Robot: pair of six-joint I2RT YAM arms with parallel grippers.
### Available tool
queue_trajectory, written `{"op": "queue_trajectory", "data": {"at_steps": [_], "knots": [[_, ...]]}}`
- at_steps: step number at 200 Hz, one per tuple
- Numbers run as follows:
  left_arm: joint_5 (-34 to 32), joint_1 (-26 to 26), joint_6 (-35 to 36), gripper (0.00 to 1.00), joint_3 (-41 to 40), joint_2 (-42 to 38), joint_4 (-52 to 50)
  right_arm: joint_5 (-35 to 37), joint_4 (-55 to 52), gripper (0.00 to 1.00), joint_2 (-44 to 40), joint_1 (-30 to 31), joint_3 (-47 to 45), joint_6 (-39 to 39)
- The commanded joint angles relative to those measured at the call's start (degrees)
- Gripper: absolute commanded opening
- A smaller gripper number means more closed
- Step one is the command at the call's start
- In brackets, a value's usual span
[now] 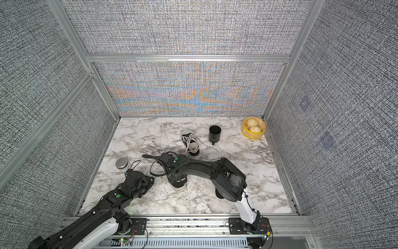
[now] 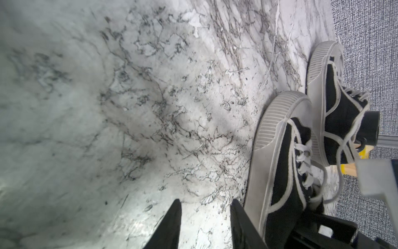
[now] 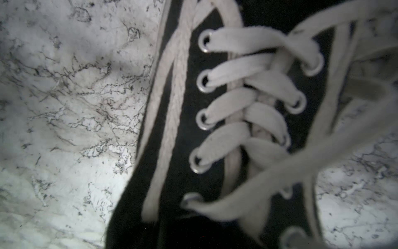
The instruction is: Remove the insole from the shoe
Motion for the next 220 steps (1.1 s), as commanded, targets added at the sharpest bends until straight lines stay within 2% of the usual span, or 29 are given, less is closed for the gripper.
{"op": "queue_trajectory", "data": {"at_steps": [1,19,53,104,145,220], "knots": [[-1.3,0.1,0.6,0.42,0.4,-0.8,-1.5,-0.2,-0.2,0.42,4.0,-0.1,-2.1,2.4],[-0.9,0.0,2.0,0.45,1.1,-0.4,-1.9,0.6,0.1,0.32,5.2,-0.3,-2.5,3.6],[0.7,0.1,3.5,0.47,2.0,1.6,-0.8,-0.4,1.2,0.0,4.4,-0.4,-2.2,4.5],[4.9,0.0,5.5,0.47,1.1,3.3,4.3,-8.0,7.5,0.0,-4.7,-2.6,-2.8,4.6],[13.1,0.0,10.9,0.47,2.6,6.7,10.5,-11.6,7.6,0.0,-7.9,-4.1,-2.5,3.8],[27.6,0.0,15.4,0.46,7.4,22.7,23.4,-16.9,12.3,0.0,-8.4,-5.2,-4.5,6.0]]}}
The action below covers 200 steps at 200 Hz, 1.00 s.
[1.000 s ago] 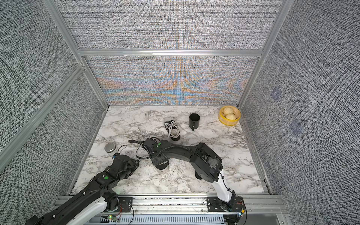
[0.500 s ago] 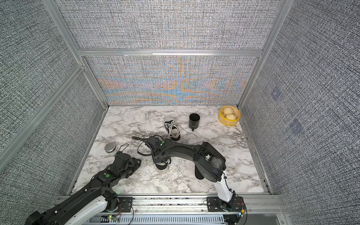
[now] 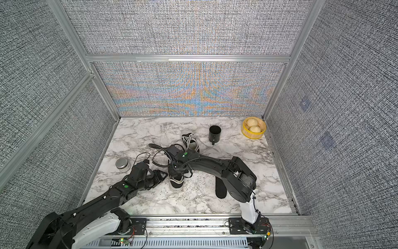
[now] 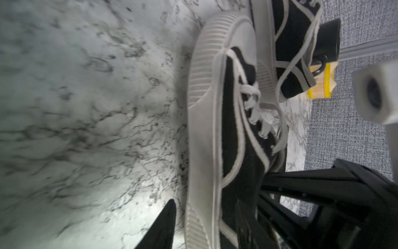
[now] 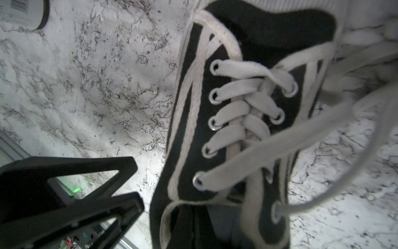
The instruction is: Remove the insole from the shoe
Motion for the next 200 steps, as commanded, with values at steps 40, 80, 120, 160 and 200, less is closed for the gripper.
{"op": "queue_trajectory", "data": {"at_steps": [40,80,120,160,200], "knots": [[5.9,0.0,1.5,0.3,2.1,10.3,6.6,-4.3,6.4,0.0,0.2,-0.5,-1.1,2.3],[5.6,0.0,1.6,0.11,3.2,13.4,6.4,-5.0,7.0,0.0,-0.5,-1.1,-1.9,2.6],[1.3,0.1,2.8,0.05,5.2,15.8,-1.4,-5.7,7.1,0.0,-5.2,-2.7,-1.5,4.3],[1.9,0.1,4.4,0.04,8.7,21.2,-3.5,-9.5,11.6,0.0,-8.1,-3.2,-4.5,8.0],[-3.8,0.0,7.3,0.08,10.2,13.9,-7.8,-13.0,20.8,0.0,-7.5,-4.7,-9.8,14.4]]}}
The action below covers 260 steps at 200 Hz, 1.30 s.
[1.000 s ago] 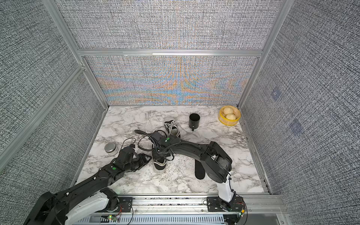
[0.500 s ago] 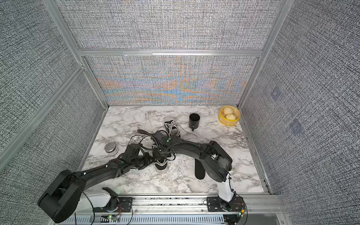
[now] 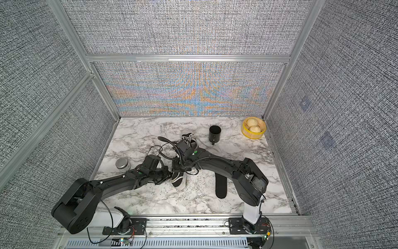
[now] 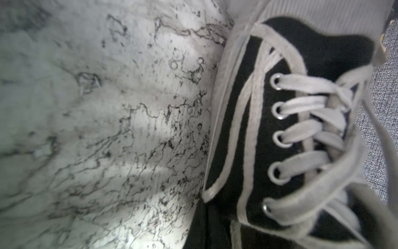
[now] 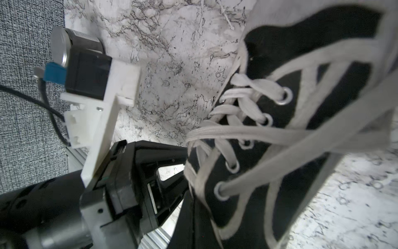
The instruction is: Remove the insole from the shoe
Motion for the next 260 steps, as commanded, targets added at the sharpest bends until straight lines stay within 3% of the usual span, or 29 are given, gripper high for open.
{"op": "queue_trajectory", "data": {"at_steps": [1,22,44,71,91,95,98,101,109,116,140,191,228,260], "knots": [[-7.4,0.1,3.2,0.08,0.7,-4.9,-6.9,-5.6,10.4,0.0,0.3,-0.5,-1.4,5.5],[-13.1,0.1,7.1,0.15,1.1,-12.9,-11.7,-6.0,12.0,0.0,2.4,-1.1,-0.7,7.6],[-15.9,0.0,11.4,0.37,1.5,-16.0,-18.0,-6.0,13.3,0.0,3.3,-1.6,-0.8,10.9],[-13.4,-1.1,13.5,0.45,1.4,-17.8,-20.4,-8.6,19.1,0.0,4.5,-2.1,-2.2,15.6],[-16.2,-3.7,12.6,0.51,-0.9,-24.0,-20.4,-9.9,19.6,0.0,6.0,-2.1,-0.7,16.0],[-16.8,-4.2,12.6,0.54,-1.5,-25.5,-20.4,-10.0,19.6,0.0,6.1,-2.1,-0.6,16.1],[-17.1,-4.6,12.6,0.71,-1.9,-26.6,-20.4,-10.1,19.6,0.0,6.2,-2.1,-0.5,16.2],[-17.5,-4.9,12.6,0.8,-2.4,-27.5,-20.4,-10.2,19.7,0.0,6.2,-2.2,-0.5,16.2],[-17.9,-5.8,13.2,0.94,-3.4,-30.3,-20.2,-10.5,20.0,0.0,6.4,-2.2,-0.4,16.4],[-17.5,-6.4,14.4,0.99,-4.5,-31.9,-19.1,-10.8,20.4,0.0,6.5,-2.3,-0.4,16.6],[-17.4,-8.7,17.8,1.0,-7.2,-32.5,-16.5,-11.9,21.2,0.0,6.8,-2.5,-0.3,17.0],[-20.4,-13.5,21.3,0.99,-4.5,-22.6,-12.2,-12.4,22.7,0.0,6.1,-2.5,-1.8,17.6],[-22.7,-14.5,24.8,0.86,-2.9,-15.7,-10.2,-12.8,21.8,0.0,5.8,-2.6,-1.1,16.6],[-25.4,-16.3,26.4,0.84,-2.8,-11.7,-9.8,-16.5,20.6,0.0,7.2,-3.3,-0.4,17.9]]}}
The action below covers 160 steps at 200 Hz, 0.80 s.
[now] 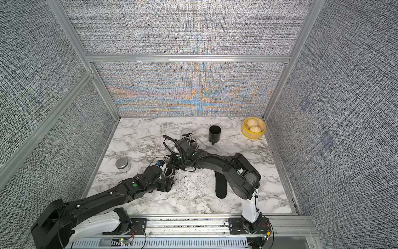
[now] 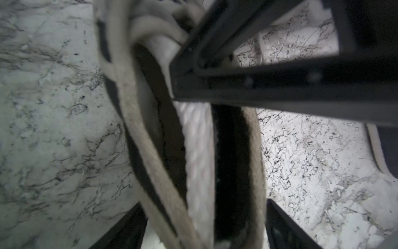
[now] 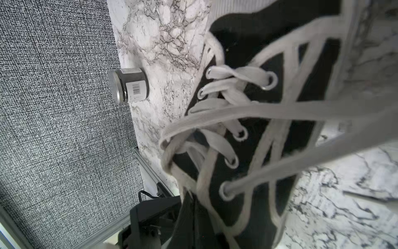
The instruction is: Remove the insole from the shoe
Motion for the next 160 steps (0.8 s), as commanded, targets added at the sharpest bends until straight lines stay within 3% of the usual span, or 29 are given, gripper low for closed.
{"op": "queue_trajectory", "data": {"at_steps": [1,56,114,160], "knots": [[-2.6,-0.9,2.6,0.85,0.3,2.0,2.2,-4.1,3.2,0.0,0.3,-0.3,0.3,1.3],[-7.5,-2.6,0.8,0.71,-0.2,4.3,2.9,-10.7,3.3,0.0,0.5,-1.7,1.2,0.9],[-10.4,-3.6,0.5,0.63,-0.3,5.1,-2.4,-12.8,-21.9,0.0,-0.2,-7.1,11.4,-18.9],[-9.5,-3.8,-0.9,0.6,-1.1,8.2,-2.8,-16.3,-33.6,0.0,3.9,-11.0,21.0,-27.1]]}}
